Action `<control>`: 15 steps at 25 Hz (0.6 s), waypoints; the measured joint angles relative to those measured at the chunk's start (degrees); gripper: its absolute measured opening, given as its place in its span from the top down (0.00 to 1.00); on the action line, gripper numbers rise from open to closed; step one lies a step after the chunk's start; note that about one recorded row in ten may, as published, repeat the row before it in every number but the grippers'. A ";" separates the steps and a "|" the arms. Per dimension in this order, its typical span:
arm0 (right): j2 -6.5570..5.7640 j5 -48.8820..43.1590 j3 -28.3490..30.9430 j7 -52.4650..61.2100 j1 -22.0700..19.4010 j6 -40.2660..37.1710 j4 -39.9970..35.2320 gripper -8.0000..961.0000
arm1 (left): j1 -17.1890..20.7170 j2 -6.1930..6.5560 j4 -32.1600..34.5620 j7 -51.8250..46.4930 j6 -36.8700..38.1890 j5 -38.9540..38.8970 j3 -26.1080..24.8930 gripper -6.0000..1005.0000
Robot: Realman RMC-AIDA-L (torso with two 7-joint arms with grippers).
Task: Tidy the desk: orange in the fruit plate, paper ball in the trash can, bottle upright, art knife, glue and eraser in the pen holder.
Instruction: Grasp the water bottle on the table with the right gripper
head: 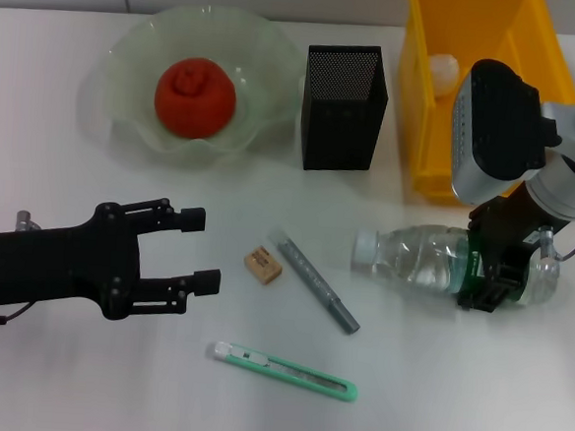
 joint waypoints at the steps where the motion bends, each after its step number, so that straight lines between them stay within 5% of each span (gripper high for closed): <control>1: 0.00 0.00 0.06 0.00 -0.01 -0.02 -0.02 0.18 | 0.00 -0.01 0.00 0.00 0.00 0.00 0.00 0.22; 15: -0.06 0.00 0.35 -0.01 0.00 0.08 -0.14 0.19 | 0.00 -0.02 0.00 0.00 0.08 0.00 0.00 0.22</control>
